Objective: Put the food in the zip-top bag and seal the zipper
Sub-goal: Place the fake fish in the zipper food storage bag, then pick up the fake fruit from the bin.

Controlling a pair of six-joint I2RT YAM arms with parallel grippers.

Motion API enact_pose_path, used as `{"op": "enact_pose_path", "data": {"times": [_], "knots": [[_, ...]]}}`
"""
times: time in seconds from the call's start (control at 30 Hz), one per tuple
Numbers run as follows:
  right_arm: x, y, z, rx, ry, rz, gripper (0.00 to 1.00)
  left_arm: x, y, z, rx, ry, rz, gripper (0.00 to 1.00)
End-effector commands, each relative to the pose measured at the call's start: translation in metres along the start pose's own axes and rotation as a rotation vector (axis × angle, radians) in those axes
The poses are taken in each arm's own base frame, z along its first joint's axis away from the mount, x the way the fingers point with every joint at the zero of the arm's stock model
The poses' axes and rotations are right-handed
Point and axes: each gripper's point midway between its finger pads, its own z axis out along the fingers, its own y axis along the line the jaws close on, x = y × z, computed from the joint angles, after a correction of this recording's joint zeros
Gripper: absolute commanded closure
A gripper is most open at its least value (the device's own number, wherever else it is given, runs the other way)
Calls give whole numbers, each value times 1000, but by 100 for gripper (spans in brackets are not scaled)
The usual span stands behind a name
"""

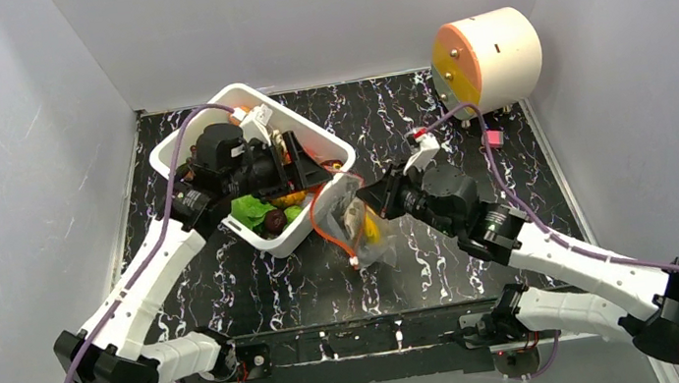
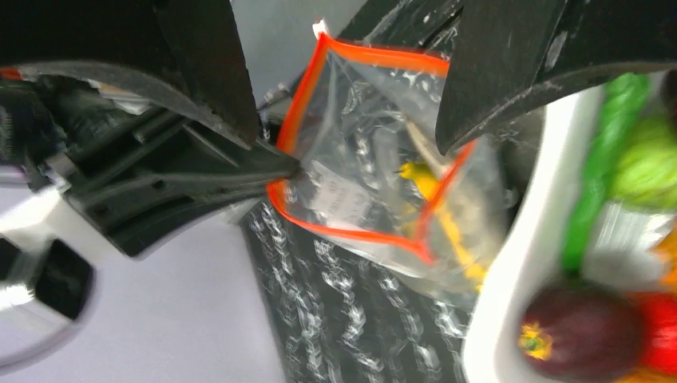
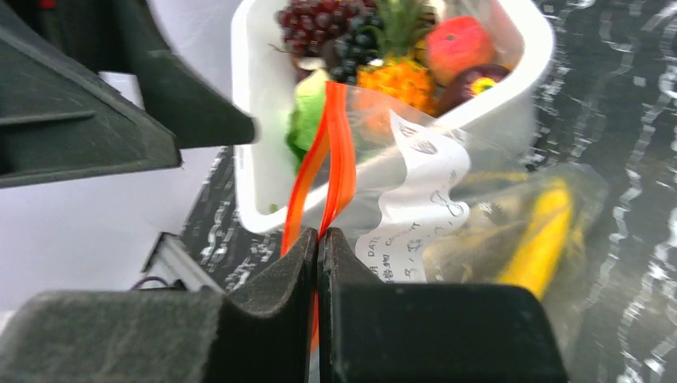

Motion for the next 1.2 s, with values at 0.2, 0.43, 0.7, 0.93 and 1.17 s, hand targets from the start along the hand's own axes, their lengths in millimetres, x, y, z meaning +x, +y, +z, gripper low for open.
{"op": "enact_pose_path", "data": {"times": [0.2,0.43,0.7,0.93,1.17], "knots": [[-42,-14,-44,88,-156,-45,100,-43,123,-30,-757,-83,152,13],[-46,-16,-53,97,-166,-72,100,-63,156,-12,-851,-91,168,4],[-45,-16,-57,80,-178,-69,100,-89,196,-10,-916,-56,147,32],[-49,-17,-62,81,-196,-71,100,-95,222,-6,-900,-45,106,47],[-54,-14,-64,84,-202,-75,100,-83,250,6,-912,-3,71,49]]}}
